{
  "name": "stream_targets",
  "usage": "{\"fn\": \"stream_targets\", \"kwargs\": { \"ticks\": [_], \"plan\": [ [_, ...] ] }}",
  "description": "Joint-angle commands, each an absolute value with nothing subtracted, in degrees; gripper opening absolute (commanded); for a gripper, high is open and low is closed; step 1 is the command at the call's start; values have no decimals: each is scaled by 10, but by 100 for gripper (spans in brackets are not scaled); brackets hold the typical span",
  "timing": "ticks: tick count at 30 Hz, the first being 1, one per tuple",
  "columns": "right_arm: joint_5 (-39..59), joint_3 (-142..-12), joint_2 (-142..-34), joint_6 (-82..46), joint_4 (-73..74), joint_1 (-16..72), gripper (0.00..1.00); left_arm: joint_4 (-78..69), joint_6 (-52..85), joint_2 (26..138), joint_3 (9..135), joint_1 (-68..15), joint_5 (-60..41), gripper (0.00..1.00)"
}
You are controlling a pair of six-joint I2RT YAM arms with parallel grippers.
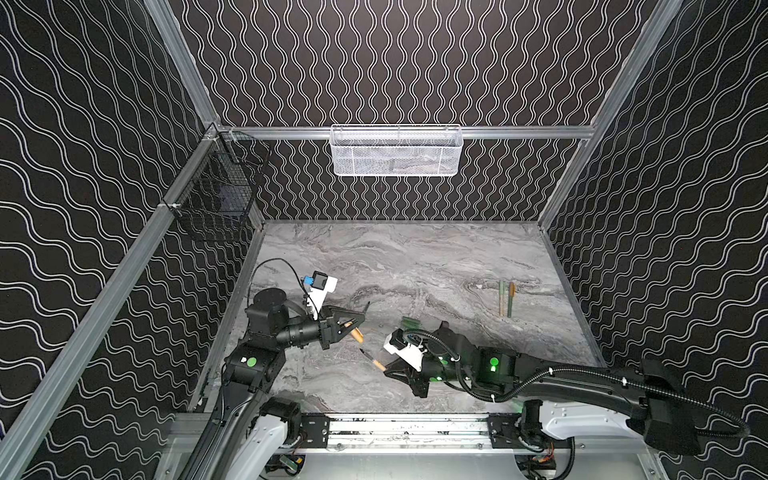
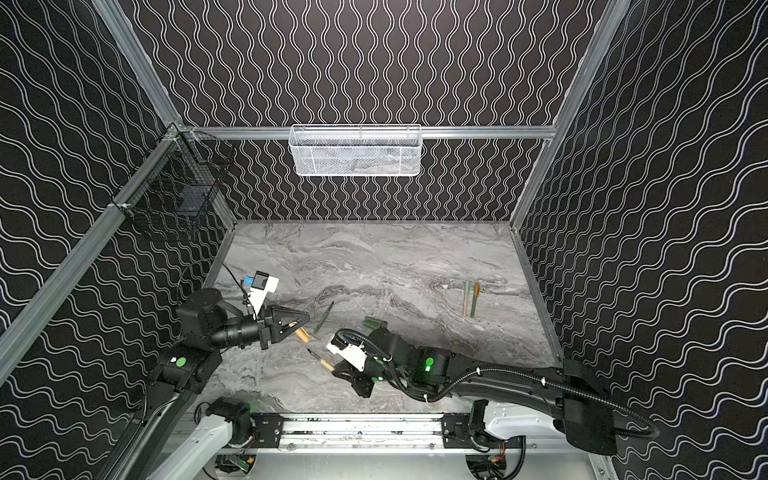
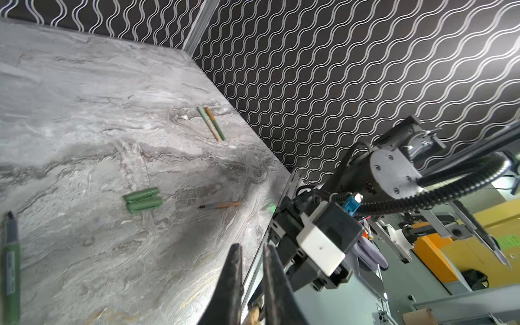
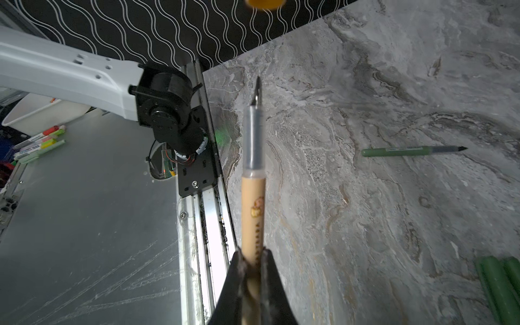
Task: Insert the pens into the pen caps
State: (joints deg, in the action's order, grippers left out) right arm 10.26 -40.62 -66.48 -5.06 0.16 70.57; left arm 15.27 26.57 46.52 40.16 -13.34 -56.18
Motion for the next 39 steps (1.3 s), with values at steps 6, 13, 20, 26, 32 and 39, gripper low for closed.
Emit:
{"fn": "stream_targets", "kwargs": {
  "ticks": [6, 13, 20, 26, 32, 39],
  "plan": [
    [99, -394, -626, -37, 37, 709, 0, 106, 281, 472, 401, -133, -596, 0],
    [91, -394, -624, -32, 47, 709, 0, 93, 289, 469, 396, -133, -606, 0],
    [75, -390, -618, -29, 53, 709, 0, 84, 295, 468, 395, -133, -614, 0],
    [71, -390, -611, -27, 50, 709, 0, 86, 293, 469, 394, -133, -615, 0],
    [82, -404, -619, -22, 50, 709, 0, 81, 297, 470, 393, -133, -615, 0],
    [84, -415, -630, -13, 66, 709, 0, 66, 307, 470, 388, -133, -625, 0]
  ]
}}
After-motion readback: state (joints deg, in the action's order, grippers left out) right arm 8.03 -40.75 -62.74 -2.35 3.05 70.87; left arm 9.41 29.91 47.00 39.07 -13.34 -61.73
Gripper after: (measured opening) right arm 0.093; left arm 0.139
